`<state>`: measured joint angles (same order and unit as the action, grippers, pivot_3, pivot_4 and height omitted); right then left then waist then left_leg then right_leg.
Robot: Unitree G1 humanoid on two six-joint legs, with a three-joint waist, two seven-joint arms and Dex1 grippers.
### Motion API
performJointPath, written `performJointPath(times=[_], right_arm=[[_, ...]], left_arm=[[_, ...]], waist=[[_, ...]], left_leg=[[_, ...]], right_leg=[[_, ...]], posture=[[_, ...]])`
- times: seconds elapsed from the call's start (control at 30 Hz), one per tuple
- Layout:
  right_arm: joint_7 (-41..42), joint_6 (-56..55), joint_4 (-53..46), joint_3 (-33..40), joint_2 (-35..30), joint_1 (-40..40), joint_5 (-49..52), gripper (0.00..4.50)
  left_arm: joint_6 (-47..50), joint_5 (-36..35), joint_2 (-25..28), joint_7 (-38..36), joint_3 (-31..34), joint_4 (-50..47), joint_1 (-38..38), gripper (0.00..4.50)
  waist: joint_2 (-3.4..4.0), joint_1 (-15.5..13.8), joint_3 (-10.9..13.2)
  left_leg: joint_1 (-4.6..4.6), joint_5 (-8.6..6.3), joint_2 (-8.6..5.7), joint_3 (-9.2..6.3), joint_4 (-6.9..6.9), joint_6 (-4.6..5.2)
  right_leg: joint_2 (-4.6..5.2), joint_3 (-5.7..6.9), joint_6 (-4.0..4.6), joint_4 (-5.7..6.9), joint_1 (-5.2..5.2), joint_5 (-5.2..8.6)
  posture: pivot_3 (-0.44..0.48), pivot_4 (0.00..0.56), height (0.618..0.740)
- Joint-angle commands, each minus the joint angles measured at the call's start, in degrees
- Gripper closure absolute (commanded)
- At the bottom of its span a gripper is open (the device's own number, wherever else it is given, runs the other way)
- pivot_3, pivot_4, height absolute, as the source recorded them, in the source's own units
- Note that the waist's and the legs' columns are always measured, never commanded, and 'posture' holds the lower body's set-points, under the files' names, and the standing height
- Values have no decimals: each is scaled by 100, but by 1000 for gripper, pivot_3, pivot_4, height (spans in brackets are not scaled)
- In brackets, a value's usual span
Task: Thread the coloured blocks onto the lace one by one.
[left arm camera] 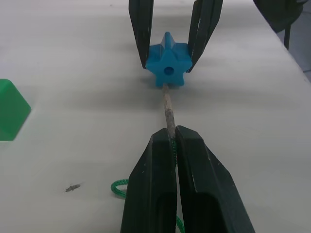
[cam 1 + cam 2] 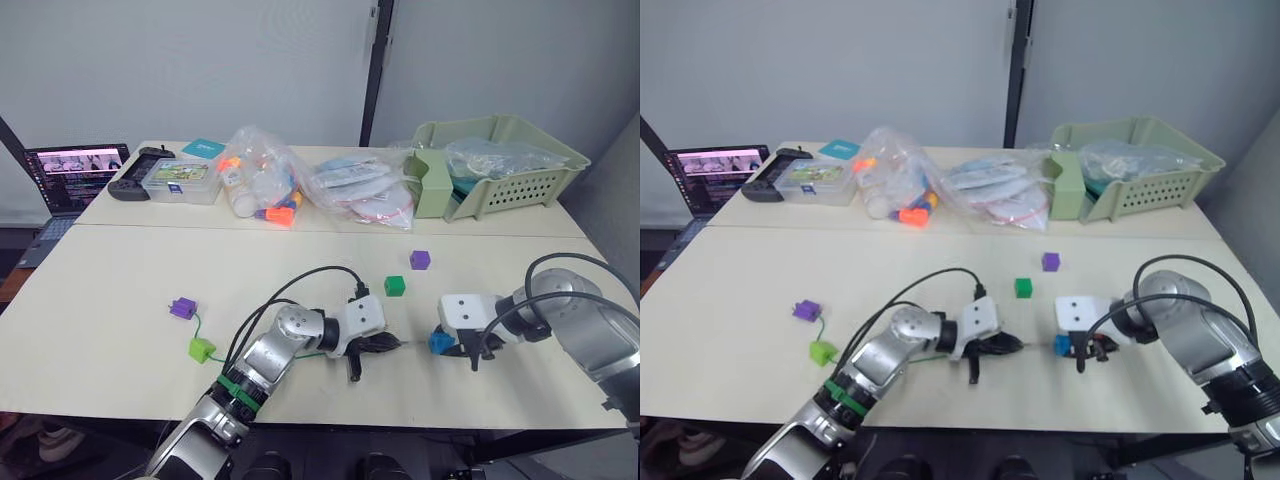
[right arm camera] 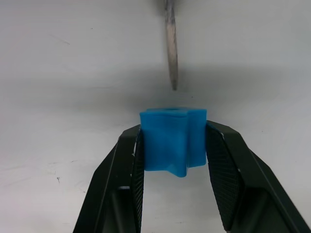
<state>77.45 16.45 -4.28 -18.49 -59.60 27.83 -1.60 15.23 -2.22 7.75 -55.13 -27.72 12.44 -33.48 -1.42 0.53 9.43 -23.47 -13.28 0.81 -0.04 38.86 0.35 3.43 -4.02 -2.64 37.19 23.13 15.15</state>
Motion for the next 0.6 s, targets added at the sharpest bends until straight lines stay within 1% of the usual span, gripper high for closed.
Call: performJointPath(times=[0.03, 0.13, 0.47, 0.6], right_arm=[[-38, 123, -197, 126, 30, -3, -18, 3188], [-60, 202, -268, 143, 38, -33, -18, 3188], [-107, 332, -385, 215, 16, -113, 6, 3188], [-141, 421, -440, 255, 38, -139, 32, 3188]], left_arm=[[15, 38, -264, 53, -110, 54, -205, 4500], [23, 36, -444, 87, -115, 249, -308, 4500], [-105, 7, -608, 24, -54, 476, -388, 4500], [-293, 22, -818, 133, 10, 761, -427, 4500]], waist=[[0, 1, 0], [0, 8, 0], [0, 14, 0], [0, 13, 0]], left_leg=[[0, 0, 0, 0, 0, 0], [1, 0, 0, 0, -1, 0], [2, 0, 0, -1, -2, 0], [1, 0, 0, -1, -1, 0]], right_leg=[[0, 0, 0, 0, 0, 0], [-1, 0, 0, 1, 1, 0], [-1, 0, 0, 1, 0, 0], [-1, 0, 0, 1, 0, 0]], posture=[[0, 150, 737], [0, 150, 737], [0, 150, 737], [0, 150, 737]])
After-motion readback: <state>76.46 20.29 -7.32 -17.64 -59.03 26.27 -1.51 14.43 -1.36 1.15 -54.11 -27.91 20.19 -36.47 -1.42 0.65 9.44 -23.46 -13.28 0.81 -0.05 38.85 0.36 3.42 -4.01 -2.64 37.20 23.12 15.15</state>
